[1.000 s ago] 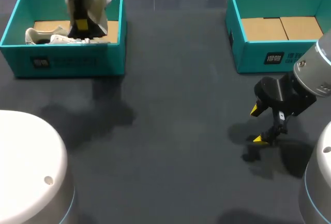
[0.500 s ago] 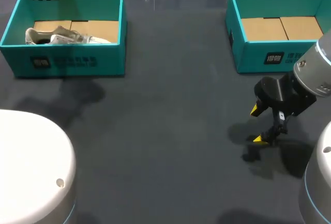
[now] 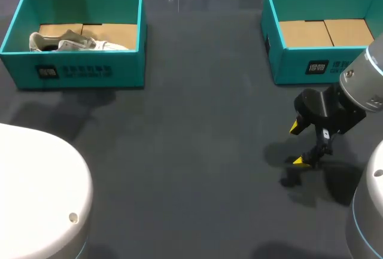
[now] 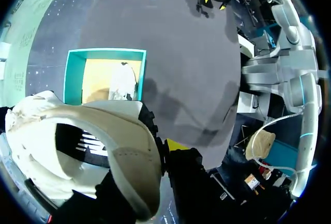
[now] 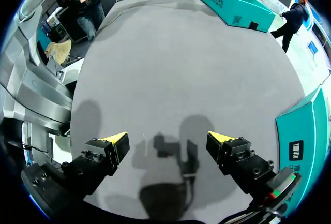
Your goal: Take the shoe out of the shoebox, open the shoe tongue, remove and reinsert the insole, then place the shoe into the shoebox
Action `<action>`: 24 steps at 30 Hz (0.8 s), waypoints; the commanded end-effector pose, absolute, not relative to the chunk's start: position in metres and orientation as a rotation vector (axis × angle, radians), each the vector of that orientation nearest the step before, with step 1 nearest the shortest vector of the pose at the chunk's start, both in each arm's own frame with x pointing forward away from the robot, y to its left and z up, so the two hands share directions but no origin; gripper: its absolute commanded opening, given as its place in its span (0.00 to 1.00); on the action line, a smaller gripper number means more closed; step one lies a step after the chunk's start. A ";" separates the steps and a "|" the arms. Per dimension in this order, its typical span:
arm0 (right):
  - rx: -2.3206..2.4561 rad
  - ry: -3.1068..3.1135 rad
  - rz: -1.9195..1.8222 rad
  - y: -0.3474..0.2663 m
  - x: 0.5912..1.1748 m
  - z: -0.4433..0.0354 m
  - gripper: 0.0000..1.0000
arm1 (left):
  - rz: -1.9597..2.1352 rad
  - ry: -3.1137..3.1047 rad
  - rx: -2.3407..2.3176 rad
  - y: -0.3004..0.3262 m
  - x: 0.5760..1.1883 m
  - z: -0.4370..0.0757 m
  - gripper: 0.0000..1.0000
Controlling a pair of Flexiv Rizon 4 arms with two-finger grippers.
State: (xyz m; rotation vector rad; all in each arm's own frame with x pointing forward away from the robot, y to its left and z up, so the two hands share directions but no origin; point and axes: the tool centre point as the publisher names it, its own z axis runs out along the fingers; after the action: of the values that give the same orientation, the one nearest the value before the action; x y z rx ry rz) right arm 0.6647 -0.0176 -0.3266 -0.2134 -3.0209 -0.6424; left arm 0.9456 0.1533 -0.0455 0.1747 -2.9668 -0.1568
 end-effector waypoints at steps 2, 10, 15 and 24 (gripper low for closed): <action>-0.214 -3.024 -0.641 -0.018 0.663 -0.326 1.00 | -0.166 -2.972 0.139 0.167 0.969 -0.054 0.00; -0.214 -3.024 -0.641 -0.018 0.663 -0.326 1.00 | -0.071 -2.940 0.149 0.218 1.035 -0.073 0.00; -0.214 -3.024 -0.641 -0.018 0.663 -0.326 1.00 | -0.052 -2.961 0.105 0.238 1.058 -0.088 0.00; -0.214 -3.024 -0.641 -0.018 0.663 -0.326 1.00 | -0.098 -2.995 -0.112 0.264 1.085 -0.105 0.00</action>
State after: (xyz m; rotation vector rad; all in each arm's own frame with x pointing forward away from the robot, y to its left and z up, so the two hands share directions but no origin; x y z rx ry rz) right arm 0.6647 -0.0176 -0.3266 -0.2136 -3.0209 -0.6424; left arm 1.0776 0.2591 -0.1043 -0.0318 -3.0071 -0.0799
